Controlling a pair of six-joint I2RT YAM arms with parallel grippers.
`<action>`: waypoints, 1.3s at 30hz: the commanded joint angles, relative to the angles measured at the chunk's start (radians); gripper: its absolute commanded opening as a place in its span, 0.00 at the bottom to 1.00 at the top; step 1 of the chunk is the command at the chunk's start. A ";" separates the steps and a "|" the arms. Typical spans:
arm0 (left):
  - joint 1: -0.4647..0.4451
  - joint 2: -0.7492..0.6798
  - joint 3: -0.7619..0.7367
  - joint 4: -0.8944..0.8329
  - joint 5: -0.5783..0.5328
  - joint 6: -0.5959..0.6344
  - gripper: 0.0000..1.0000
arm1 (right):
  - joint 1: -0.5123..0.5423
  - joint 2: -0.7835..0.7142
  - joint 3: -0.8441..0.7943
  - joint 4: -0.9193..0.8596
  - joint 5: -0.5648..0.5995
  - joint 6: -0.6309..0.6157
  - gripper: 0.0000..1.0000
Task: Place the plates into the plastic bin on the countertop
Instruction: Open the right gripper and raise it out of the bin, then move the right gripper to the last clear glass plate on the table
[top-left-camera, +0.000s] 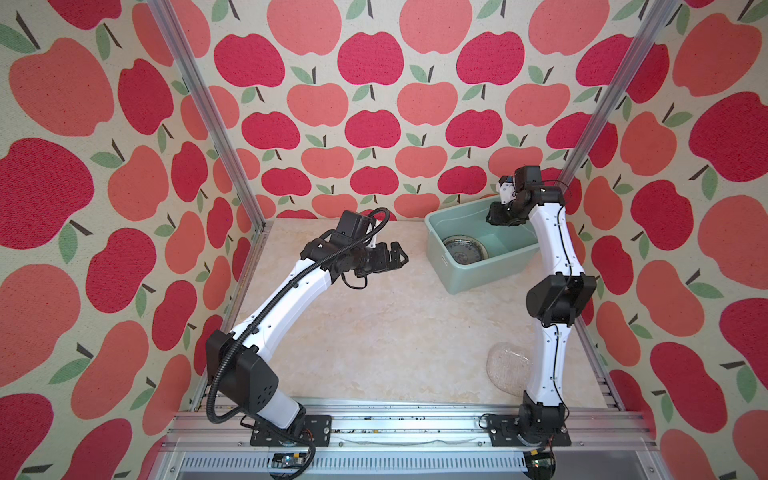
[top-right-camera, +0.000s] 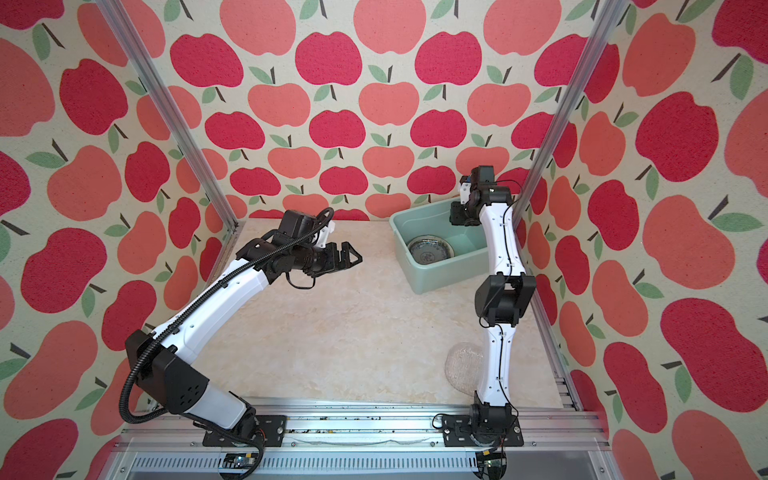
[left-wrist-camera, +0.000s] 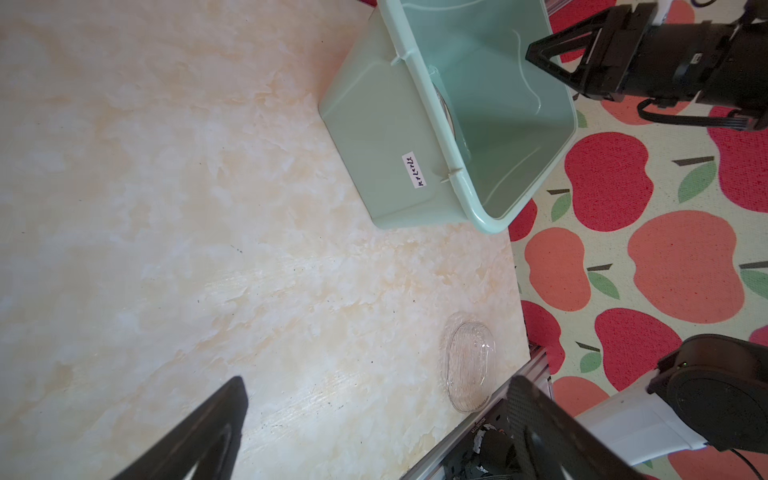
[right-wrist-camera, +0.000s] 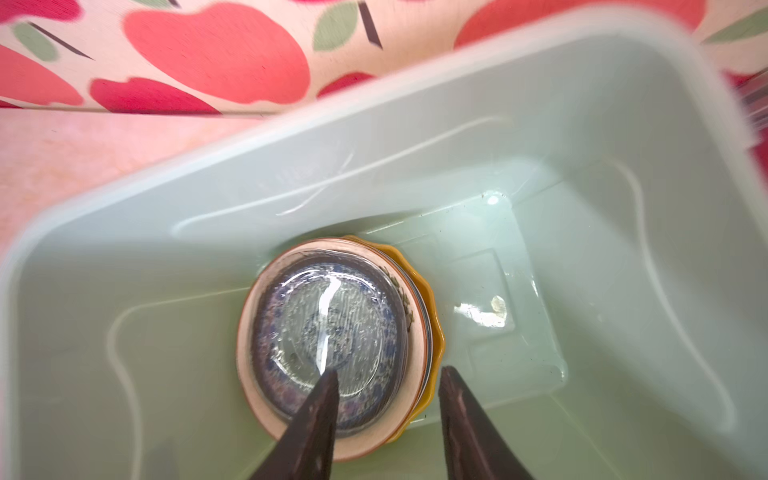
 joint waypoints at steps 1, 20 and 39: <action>-0.053 -0.026 -0.003 -0.004 -0.020 0.033 0.99 | 0.024 -0.170 -0.082 -0.071 0.000 0.032 0.45; -0.320 -0.025 -0.145 0.006 -0.055 -0.107 0.99 | -0.018 -0.916 -1.376 -0.162 0.121 0.200 0.61; -0.284 -0.037 -0.196 0.043 -0.066 -0.109 0.99 | -0.125 -0.987 -1.719 0.068 0.132 0.548 0.99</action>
